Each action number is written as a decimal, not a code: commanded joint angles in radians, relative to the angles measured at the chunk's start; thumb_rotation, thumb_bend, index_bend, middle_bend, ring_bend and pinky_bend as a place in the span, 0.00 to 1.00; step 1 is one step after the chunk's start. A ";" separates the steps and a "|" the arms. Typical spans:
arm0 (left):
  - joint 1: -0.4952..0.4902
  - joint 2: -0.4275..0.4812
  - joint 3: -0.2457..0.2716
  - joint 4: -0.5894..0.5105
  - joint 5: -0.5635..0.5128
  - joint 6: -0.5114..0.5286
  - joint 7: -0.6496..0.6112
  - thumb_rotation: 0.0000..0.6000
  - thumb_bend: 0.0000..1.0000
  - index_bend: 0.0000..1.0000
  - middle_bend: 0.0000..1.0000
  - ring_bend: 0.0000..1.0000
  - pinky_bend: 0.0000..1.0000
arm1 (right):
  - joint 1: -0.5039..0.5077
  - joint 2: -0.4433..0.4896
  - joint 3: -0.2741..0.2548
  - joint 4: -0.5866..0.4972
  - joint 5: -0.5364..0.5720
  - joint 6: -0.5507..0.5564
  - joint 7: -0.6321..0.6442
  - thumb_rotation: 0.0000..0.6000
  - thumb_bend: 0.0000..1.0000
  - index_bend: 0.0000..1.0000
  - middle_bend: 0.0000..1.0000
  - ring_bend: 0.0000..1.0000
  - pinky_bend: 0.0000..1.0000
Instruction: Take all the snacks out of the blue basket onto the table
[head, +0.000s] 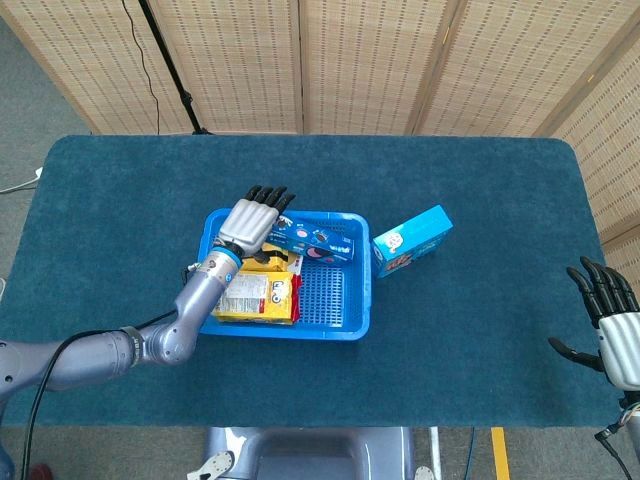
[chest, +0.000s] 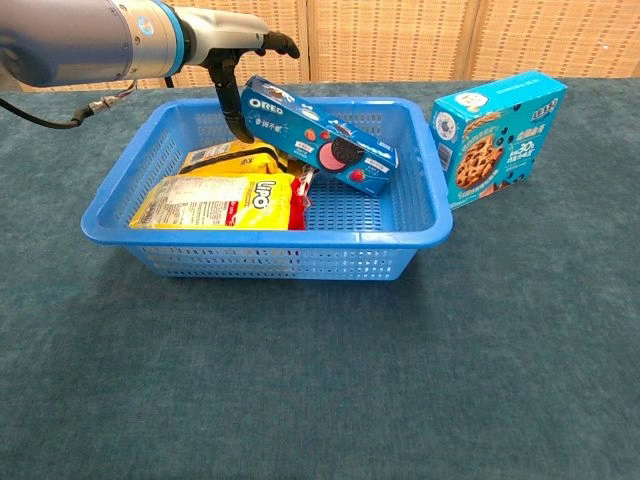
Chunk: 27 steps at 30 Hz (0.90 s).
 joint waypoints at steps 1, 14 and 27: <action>-0.026 -0.030 0.016 0.041 -0.034 -0.012 0.000 1.00 0.02 0.00 0.00 0.00 0.13 | 0.000 -0.001 0.006 0.002 0.005 -0.008 0.004 1.00 0.00 0.00 0.00 0.00 0.06; -0.017 -0.095 0.022 0.116 0.051 0.082 -0.054 1.00 0.12 0.67 0.55 0.51 0.59 | 0.002 -0.008 0.019 0.017 0.008 -0.034 0.030 1.00 0.00 0.00 0.00 0.00 0.06; 0.080 0.048 -0.050 -0.048 0.227 0.136 -0.258 1.00 0.22 0.70 0.57 0.53 0.61 | -0.001 -0.009 0.026 0.016 0.003 -0.039 0.028 1.00 0.00 0.00 0.00 0.00 0.06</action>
